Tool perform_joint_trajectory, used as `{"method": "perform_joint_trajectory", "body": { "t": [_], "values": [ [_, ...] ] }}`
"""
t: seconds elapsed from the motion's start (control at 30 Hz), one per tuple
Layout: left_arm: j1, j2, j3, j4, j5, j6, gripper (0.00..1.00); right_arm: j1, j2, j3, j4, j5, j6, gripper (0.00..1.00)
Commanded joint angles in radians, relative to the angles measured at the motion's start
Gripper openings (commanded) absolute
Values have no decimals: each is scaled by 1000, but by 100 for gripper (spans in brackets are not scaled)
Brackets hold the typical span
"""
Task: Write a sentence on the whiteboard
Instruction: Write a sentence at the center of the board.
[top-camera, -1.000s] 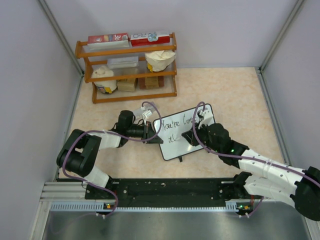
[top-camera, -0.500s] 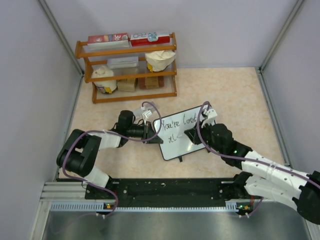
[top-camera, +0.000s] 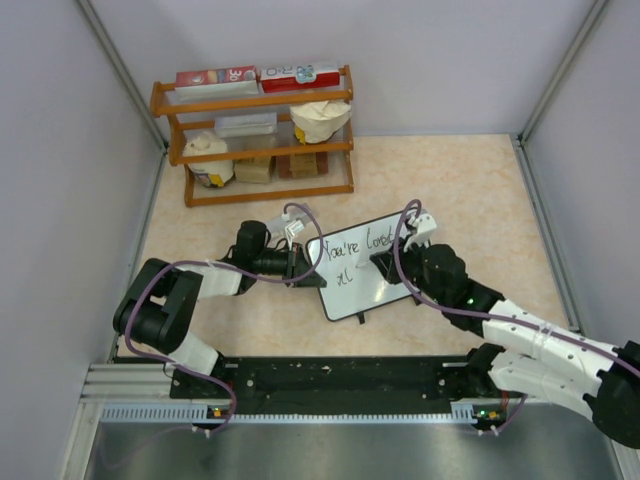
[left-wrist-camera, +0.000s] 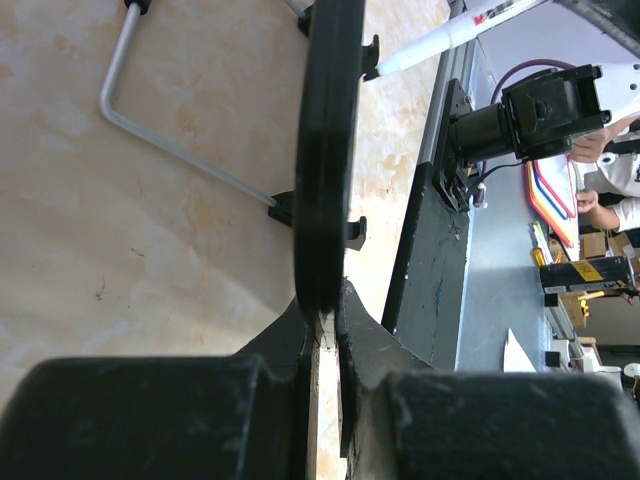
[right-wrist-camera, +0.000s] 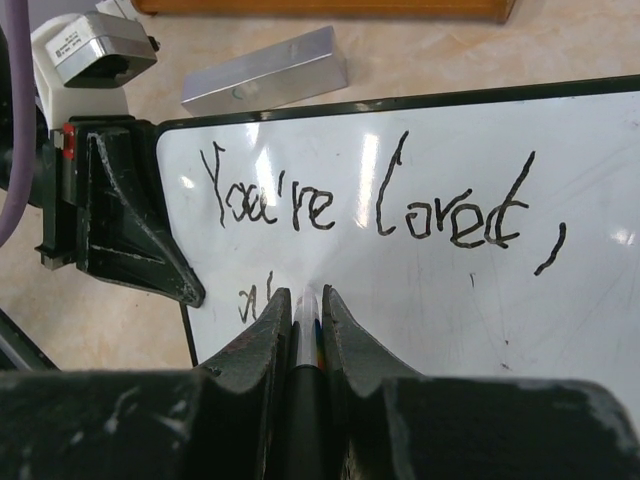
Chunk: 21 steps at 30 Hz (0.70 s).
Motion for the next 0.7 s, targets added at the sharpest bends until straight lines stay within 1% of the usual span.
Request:
{"method": "perform_joint_trajectory", "body": {
  "t": [0.0, 0.3, 0.67],
  "values": [
    [-8, -9, -10, -16, -2, 39, 0, -7, 22, 60, 53, -35, -11, 0],
    [-8, -7, -10, -16, -1, 39, 0, -7, 37, 49, 61, -27, -3, 0],
    [-9, -9, -8, -16, -2, 39, 0, -7, 17, 3, 6, -29, -8, 0]
  ]
}}
